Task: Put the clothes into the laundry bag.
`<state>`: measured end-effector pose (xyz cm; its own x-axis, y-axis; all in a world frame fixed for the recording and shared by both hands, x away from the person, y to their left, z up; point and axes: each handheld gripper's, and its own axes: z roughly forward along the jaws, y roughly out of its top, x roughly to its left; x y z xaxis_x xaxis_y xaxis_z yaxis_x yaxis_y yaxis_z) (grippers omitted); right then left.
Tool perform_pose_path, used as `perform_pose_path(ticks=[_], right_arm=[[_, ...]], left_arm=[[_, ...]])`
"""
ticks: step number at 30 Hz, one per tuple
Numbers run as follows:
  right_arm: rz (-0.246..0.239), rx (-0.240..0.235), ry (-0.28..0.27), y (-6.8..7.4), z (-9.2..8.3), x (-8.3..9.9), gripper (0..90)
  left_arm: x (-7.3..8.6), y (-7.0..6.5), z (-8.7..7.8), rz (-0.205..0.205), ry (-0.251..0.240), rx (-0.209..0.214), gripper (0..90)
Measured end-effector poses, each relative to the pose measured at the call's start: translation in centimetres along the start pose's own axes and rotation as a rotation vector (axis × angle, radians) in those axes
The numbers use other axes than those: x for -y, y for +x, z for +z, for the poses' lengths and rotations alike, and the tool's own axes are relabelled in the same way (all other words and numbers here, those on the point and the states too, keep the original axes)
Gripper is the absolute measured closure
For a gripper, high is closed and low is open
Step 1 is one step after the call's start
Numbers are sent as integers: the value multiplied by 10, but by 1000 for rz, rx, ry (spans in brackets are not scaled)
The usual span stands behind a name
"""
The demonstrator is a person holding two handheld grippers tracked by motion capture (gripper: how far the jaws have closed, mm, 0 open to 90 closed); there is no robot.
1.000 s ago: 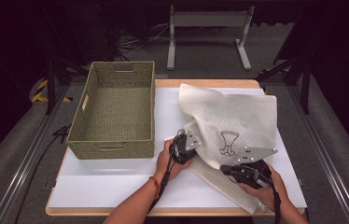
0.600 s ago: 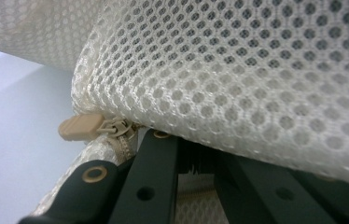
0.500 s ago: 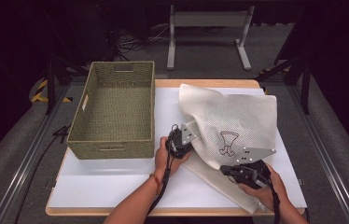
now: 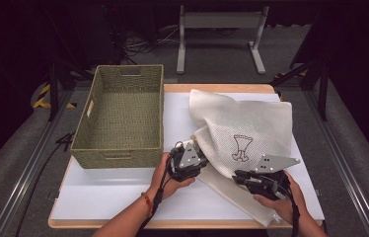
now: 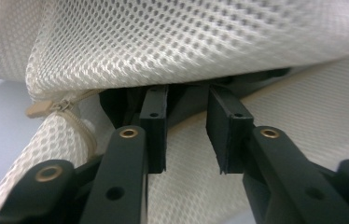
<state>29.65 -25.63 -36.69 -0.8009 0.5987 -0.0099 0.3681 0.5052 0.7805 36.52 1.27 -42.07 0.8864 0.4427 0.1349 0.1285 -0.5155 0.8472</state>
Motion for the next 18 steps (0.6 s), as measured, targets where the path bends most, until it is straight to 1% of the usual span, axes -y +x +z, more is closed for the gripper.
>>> perform_pose_path(ticks=[2, 5, 7, 9, 10, 11, 13, 14, 15, 16, 17, 18], right_arm=[[-9, 15, -22, 1, -5, -2, 759], [-25, 47, -55, 1, -13, -5, 750], [-35, 66, -71, 2, -17, -5, 723], [-45, 84, -75, 1, -20, -6, 714], [-45, 84, -75, 1, -20, -6, 714], [-58, 114, -82, 0, -23, -7, 691], [-65, 114, -91, -1, -25, -7, 668], [-87, 120, -99, -1, -26, -7, 650], [-87, 120, -99, -1, -26, -7, 650], [-117, 138, -104, -1, -28, -8, 626], [-130, 149, -104, -1, -29, -8, 614], [-144, 171, -105, -2, -30, -8, 603]], left_arm=[[2, -1, -8, -4, -4, 9, 693], [7, -3, -24, 13, -7, 16, 696], [13, -3, -37, 5, -13, 28, 687], [18, -3, -47, 17, -6, 21, 680], [18, -3, -47, 17, -6, 21, 675], [21, -3, -53, 22, -1, 20, 672], [25, -2, -62, 17, -1, 12, 651], [29, -2, -69, 10, -4, 7, 639], [31, -2, -74, 3, -6, 2, 639], [34, -2, -79, 1, -3, -9, 599], [40, -1, -92, 0, -1, -24, 583], [40, -1, -92, 0, -1, -24, 572]])
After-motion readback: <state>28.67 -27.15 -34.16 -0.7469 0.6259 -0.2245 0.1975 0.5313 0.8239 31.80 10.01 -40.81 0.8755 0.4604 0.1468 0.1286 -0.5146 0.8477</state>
